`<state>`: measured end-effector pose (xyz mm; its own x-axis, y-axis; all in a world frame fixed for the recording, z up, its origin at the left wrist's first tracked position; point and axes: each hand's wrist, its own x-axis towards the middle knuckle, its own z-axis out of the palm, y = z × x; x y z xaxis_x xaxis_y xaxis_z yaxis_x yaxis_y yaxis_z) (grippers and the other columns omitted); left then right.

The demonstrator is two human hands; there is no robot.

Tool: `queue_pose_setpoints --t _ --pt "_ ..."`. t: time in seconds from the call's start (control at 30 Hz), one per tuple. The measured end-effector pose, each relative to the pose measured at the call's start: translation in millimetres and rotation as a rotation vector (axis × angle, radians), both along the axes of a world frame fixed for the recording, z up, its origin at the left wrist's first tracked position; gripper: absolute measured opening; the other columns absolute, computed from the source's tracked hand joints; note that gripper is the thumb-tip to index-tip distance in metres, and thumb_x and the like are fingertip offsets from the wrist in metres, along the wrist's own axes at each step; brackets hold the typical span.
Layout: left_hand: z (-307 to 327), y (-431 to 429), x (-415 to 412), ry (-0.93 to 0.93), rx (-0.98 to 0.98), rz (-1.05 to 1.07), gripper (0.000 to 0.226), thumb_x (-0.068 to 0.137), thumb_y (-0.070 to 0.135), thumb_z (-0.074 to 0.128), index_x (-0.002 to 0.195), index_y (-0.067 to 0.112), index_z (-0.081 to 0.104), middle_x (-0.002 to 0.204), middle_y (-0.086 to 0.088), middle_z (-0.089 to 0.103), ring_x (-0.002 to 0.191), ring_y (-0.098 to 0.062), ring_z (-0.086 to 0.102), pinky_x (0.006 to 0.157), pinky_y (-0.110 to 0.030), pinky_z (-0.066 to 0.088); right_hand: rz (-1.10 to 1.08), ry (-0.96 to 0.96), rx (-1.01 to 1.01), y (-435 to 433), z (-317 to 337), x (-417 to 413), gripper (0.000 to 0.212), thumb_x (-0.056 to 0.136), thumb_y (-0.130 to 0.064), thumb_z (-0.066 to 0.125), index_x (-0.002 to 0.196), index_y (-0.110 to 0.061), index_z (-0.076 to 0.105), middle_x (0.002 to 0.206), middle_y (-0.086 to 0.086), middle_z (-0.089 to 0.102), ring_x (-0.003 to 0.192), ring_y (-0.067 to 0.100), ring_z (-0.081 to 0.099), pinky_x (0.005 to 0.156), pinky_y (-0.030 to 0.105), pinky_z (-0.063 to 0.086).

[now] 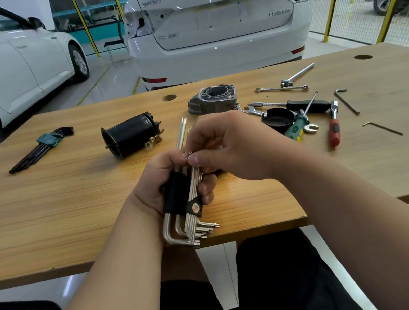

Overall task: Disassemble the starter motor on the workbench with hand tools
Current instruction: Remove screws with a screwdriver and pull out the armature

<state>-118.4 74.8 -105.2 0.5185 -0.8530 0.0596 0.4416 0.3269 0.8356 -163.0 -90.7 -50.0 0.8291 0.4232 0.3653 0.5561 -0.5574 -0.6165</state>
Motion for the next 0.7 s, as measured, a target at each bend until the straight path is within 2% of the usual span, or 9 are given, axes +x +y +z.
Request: queue_pose_setpoints --t 0.13,0.23,0.37,0.5,0.6,0.7 --pt "2.3 -1.9 -2.7 0.078 -0.019 0.021 0.022 0.065 0.021 0.076 0.080 0.008 0.067 0.069 -0.006 0.058 0.055 -0.018 0.057 0.053 -0.029 0.053 -0.045 -0.085 -0.052 1.9 6.2 2.2 0.005 0.088 -0.020 0.069 0.086 -0.023 0.066 0.083 -0.016 0.060 0.080 0.003 0.059 0.070 0.020 0.049" --pt "5.5 -1.9 -2.6 0.148 -0.070 -0.017 0.025 0.065 0.018 0.077 0.084 0.007 0.065 0.073 -0.006 0.057 0.057 -0.017 0.058 0.054 -0.029 0.054 -0.066 -0.080 -0.070 3.6 14.7 5.9 0.011 0.089 -0.022 0.068 0.083 -0.029 0.062 0.081 -0.015 0.060 0.074 0.001 0.060 0.062 0.014 0.046" --pt "6.2 0.6 -0.8 0.216 -0.111 -0.024 0.026 0.066 0.014 0.077 0.087 0.006 0.065 0.074 -0.007 0.056 0.059 -0.017 0.059 0.056 -0.029 0.056 -0.080 -0.083 -0.112 7.0 20.3 11.4 0.009 0.089 -0.023 0.067 0.083 -0.028 0.063 0.080 -0.016 0.060 0.072 0.003 0.060 0.061 0.016 0.045" --pt "5.8 0.5 1.8 0.205 -0.075 0.090 0.032 0.059 0.016 0.081 0.085 0.007 0.066 0.073 -0.005 0.056 0.058 -0.014 0.058 0.056 -0.026 0.055 -0.123 -0.122 -0.200 9.8 20.6 19.3 0.013 0.091 -0.025 0.064 0.083 -0.032 0.058 0.077 -0.019 0.055 0.071 -0.002 0.053 0.057 0.013 0.033" --pt "6.7 -1.6 3.8 0.252 -0.087 0.170 0.039 0.053 0.014 0.083 0.085 0.004 0.064 0.072 -0.005 0.057 0.057 -0.015 0.058 0.055 -0.025 0.054 -0.160 -0.115 -0.182 10.6 17.6 27.4 0.010 0.093 -0.025 0.062 0.085 -0.030 0.057 0.075 -0.019 0.054 0.068 -0.003 0.051 0.057 0.016 0.033" --pt "8.4 -3.1 4.8 0.301 -0.112 0.260 0.026 0.062 0.015 0.071 0.084 0.004 0.062 0.072 -0.004 0.057 0.056 -0.014 0.059 0.055 -0.025 0.055 -0.199 -0.123 -0.182 14.3 17.1 35.9 0.010 0.092 -0.027 0.062 0.085 -0.030 0.057 0.076 -0.017 0.056 0.070 0.000 0.053 0.057 0.019 0.037"
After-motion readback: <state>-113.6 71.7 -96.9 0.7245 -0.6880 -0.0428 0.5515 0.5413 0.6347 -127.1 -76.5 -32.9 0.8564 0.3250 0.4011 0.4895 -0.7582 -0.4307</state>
